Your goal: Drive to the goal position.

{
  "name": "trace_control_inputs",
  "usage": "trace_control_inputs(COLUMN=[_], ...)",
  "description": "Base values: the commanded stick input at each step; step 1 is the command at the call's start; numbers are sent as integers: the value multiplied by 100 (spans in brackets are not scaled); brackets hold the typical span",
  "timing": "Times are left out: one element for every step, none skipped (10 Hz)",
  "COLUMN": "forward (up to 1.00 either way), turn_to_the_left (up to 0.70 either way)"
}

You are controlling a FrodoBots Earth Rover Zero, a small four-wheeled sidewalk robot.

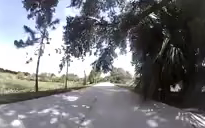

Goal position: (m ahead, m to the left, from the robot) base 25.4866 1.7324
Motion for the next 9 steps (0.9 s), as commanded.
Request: trace_control_inputs(forward=[85,85,85,85,85,85,85,85,85], turn_to_the_left=[0,0,0,0,0,0,0,0,0])
